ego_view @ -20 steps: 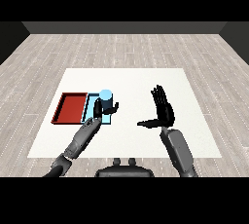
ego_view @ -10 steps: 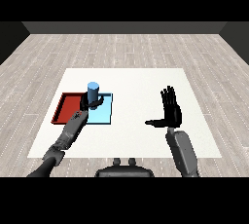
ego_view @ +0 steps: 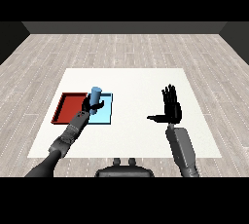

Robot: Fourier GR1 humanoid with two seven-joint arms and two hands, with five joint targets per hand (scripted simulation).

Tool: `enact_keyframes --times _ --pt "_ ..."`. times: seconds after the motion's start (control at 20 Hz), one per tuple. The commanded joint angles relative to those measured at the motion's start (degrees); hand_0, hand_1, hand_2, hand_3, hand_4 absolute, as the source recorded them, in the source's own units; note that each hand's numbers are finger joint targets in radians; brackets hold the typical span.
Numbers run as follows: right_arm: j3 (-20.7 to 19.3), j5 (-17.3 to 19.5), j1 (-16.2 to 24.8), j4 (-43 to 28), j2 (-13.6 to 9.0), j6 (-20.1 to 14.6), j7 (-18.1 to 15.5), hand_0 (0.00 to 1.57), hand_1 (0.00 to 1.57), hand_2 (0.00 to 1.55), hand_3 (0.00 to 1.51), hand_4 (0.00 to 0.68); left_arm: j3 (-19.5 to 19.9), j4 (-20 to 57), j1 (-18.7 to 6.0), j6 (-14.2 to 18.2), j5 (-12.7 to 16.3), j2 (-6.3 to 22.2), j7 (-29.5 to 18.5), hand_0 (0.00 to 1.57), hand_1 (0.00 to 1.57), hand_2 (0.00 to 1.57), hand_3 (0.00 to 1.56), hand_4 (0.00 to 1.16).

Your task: Pick the blue can and put it in the blue box

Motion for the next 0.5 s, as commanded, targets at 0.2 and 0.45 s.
enact_keyframes --times 0.2,0.45 --pt "-2.94 -0.88 -1.66 5.23 -0.32 1.46 -1.46 0.00 0.00 0.00 0.00 0.000 5.46 8.89 0.32 2.06 2.95 -3.63 -0.28 0.86 0.86 0.94 0.98 0.81" --pt "-2.85 -2.47 2.36 2.75 0.52 3.80 -2.92 0.00 0.00 0.00 0.00 0.000 3.27 13.11 -3.09 -0.36 -0.01 -2.33 6.64 0.00 0.00 0.00 0.00 0.36"
